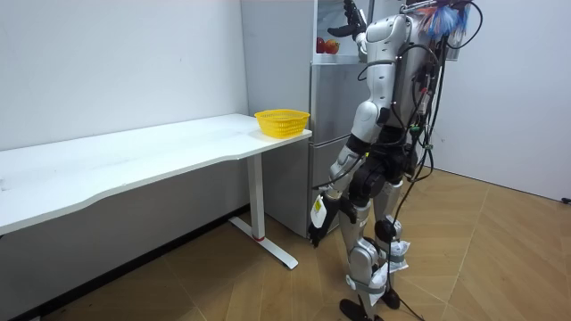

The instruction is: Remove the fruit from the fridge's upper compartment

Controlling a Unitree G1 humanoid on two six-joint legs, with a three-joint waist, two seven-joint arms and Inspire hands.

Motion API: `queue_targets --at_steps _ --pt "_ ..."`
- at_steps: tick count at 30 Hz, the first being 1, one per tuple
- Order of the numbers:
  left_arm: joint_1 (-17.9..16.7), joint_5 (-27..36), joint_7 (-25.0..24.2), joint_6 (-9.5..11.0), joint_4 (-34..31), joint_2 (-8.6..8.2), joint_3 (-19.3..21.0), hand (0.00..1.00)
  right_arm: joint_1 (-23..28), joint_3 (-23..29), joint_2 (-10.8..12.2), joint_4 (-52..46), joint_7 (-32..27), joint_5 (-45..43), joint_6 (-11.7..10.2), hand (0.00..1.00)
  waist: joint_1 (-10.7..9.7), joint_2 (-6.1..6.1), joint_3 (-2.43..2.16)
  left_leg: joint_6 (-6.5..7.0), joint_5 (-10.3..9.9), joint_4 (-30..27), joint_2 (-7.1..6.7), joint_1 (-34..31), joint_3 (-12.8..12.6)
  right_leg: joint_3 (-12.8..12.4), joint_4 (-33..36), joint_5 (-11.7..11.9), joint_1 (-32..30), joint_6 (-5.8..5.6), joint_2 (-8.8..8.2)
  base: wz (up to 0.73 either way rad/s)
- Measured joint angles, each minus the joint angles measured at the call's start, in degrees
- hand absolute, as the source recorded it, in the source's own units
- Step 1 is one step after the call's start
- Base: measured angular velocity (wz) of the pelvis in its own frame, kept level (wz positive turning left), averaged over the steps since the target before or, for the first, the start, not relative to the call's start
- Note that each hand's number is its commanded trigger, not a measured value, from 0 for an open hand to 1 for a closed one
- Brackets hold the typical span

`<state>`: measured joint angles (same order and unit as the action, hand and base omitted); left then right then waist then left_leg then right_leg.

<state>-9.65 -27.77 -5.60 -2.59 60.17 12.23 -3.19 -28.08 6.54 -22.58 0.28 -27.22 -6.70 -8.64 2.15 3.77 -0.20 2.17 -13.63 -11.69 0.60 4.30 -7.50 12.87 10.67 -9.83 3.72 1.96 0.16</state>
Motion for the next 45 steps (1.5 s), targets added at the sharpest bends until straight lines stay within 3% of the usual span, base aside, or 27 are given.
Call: queue_targets --at_steps 6,12,19,30,34,38,45 --pt "-0.08 -0.01 0.02 -0.34 0.0 0.08 1.55 0.0 -0.01 -0.85 -0.26 1.1 1.71 -0.41 2.5 0.0 0.42 1.01 -0.07 0.01 0.05 -0.07 -0.07 -0.16 0.12 0.03 0.0 0.0 -0.09 0.0 -0.05 0.0" --pt "-0.02 -0.06 0.03 -1.16 -0.02 0.11 1.94 0.0 -0.01 -0.98 -0.3 1.41 3.63 -0.12 2.63 0.0 1.68 1.68 0.01 0.06 0.08 -0.35 -0.12 -0.1 0.21 0.2 0.01 0.0 0.16 0.0 -0.16 0.01" --pt "-0.02 -0.05 -0.09 -1.53 -0.2 0.06 2.53 0.0 -0.07 -1.46 -0.31 1.68 6.36 1.0 3.82 0.0 2.67 1.57 0.4 0.07 0.08 -0.21 -0.13 -0.73 0.7 0.88 0.1 0.0 0.12 0.0 -0.26 0.04" --pt "0.13 -0.01 -0.06 -2.03 -0.44 0.08 3.1 0.0 -0.18 -1.59 -0.46 6.77 8.72 6.88 4.55 0.0 2.74 1.48 0.46 0.08 0.12 -0.2 -0.14 -0.8 1.1 1.32 0.02 0.0 0.02 0.0 -0.26 0.01" --pt "0.27 -0.02 -0.06 -2.13 -0.44 0.12 3.13 0.0 -0.18 -2.95 -2.49 7.08 10.62 6.98 4.61 0.0 2.67 1.64 0.35 0.08 0.13 -0.2 -0.15 -0.65 1.22 1.34 -0.08 0.0 0.03 0.0 -0.26 0.01" --pt "0.19 0.0 -0.05 -2.19 -0.44 0.21 3.12 0.0 -0.18 -3.01 -2.61 8.15 12.01 7.23 4.94 0.0 2.7 2.12 0.12 0.08 0.16 -0.21 -0.15 -0.36 1.28 1.3 -0.13 0.0 0.33 0.0 -0.26 0.0" --pt "-0.1 0.0 -0.07 -2.7 -0.37 0.25 3.13 0.0 -0.16 -3.23 -2.61 9.98 14.64 9.32 5.76 0.0 2.76 2.53 0.36 0.06 0.24 -0.12 -0.17 0.26 1.26 1.23 -0.12 0.0 1.23 0.0 -0.29 0.0"
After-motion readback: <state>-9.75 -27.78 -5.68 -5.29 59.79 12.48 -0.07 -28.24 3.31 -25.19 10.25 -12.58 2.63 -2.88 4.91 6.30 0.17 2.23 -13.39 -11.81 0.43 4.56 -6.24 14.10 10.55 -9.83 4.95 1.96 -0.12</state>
